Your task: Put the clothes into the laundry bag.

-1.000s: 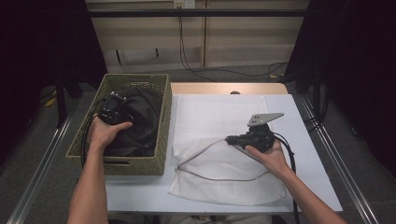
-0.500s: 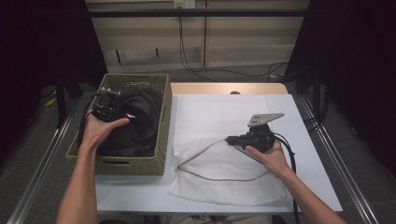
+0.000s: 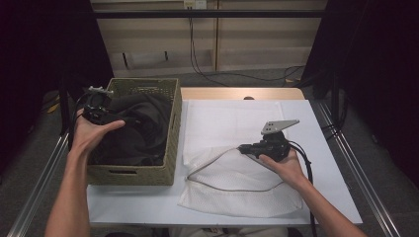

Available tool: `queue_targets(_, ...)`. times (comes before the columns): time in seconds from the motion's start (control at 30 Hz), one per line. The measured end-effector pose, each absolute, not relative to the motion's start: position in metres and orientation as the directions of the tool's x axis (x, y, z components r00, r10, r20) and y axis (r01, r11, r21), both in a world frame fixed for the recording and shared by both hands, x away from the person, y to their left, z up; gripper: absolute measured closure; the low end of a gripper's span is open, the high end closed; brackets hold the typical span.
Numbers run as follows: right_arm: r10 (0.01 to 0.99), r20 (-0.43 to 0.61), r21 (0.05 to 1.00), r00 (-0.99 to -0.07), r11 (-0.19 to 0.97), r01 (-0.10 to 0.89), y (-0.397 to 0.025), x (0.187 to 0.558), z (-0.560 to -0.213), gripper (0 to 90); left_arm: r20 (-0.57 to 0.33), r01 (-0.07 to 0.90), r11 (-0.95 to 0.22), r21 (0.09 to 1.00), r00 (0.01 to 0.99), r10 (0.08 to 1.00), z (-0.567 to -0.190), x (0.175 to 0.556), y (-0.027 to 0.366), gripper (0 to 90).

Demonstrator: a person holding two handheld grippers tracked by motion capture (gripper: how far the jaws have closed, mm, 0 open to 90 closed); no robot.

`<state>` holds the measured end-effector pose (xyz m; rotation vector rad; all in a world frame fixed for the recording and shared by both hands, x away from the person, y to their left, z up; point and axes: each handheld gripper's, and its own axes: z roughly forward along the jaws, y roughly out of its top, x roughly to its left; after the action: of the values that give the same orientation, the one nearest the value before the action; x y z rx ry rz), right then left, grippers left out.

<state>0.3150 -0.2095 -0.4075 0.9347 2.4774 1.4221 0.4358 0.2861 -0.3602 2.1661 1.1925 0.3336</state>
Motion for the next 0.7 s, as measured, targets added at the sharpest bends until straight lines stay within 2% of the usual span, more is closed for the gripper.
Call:
queue_targets(0.03,0.573,0.181,0.818,-0.799,0.363,0.446,-0.209,0.315,-0.408,89.8,-0.051,0.668,-0.401,0.627,0.549,0.835,-0.367,0.439,0.283,6.4)
queue_targets(0.07,0.571,0.180,0.817,-0.801,0.366,0.445,-0.209,0.315,-0.408,89.8,-0.062,0.692,-0.401,0.600,0.541,0.839,-0.376,0.444,0.281,4.9)
queue_targets(0.13,0.574,0.181,0.815,-0.799,0.367,0.448,-0.209,0.315,-0.408,89.8,-0.008,0.725,-0.463,0.510,0.543,0.840,-0.391,0.453,0.276,4.7)
queue_targets(0.2,0.570,0.180,0.818,-0.801,0.366,0.444,-0.209,0.315,-0.408,89.8,0.042,0.729,-0.461,0.507,0.513,0.857,-0.397,0.457,0.274,4.1)
queue_targets(0.23,0.571,0.180,0.817,-0.801,0.367,0.445,-0.209,0.315,-0.408,89.8,0.037,0.733,-0.450,0.510,0.503,0.863,-0.401,0.460,0.277,1.4)
queue_targets(0.27,0.570,0.183,0.818,-0.801,0.363,0.446,-0.209,0.315,-0.408,89.8,-0.008,0.757,-0.423,0.498,0.491,0.871,-0.408,0.463,0.279,0.1)
queue_targets(0.33,0.572,0.183,0.815,-0.800,0.367,0.449,-0.210,0.315,-0.409,89.8,-0.029,0.777,-0.417,0.472,0.486,0.873,-0.417,0.464,0.278,0.2)
queue_targets(0.47,0.573,0.183,0.814,-0.799,0.367,0.450,-0.210,0.314,-0.409,89.7,-0.093,0.820,-0.433,0.374,0.497,0.863,-0.433,0.466,0.268,0.8)
queue_targets(0.53,0.572,0.184,0.814,-0.800,0.367,0.450,-0.210,0.314,-0.409,89.7,-0.094,0.818,-0.443,0.368,0.506,0.857,-0.435,0.465,0.265,9.1)
queue_targets(0.63,0.573,0.181,0.813,-0.800,0.370,0.449,-0.209,0.313,-0.409,89.7,-0.091,0.809,-0.470,0.353,0.529,0.844,-0.432,0.463,0.265,37.5)
queue_targets(0.7,0.573,0.181,0.814,-0.800,0.369,0.449,-0.209,0.313,-0.409,89.7,-0.097,0.810,-0.467,0.354,0.529,0.843,-0.432,0.463,0.264,51.5)
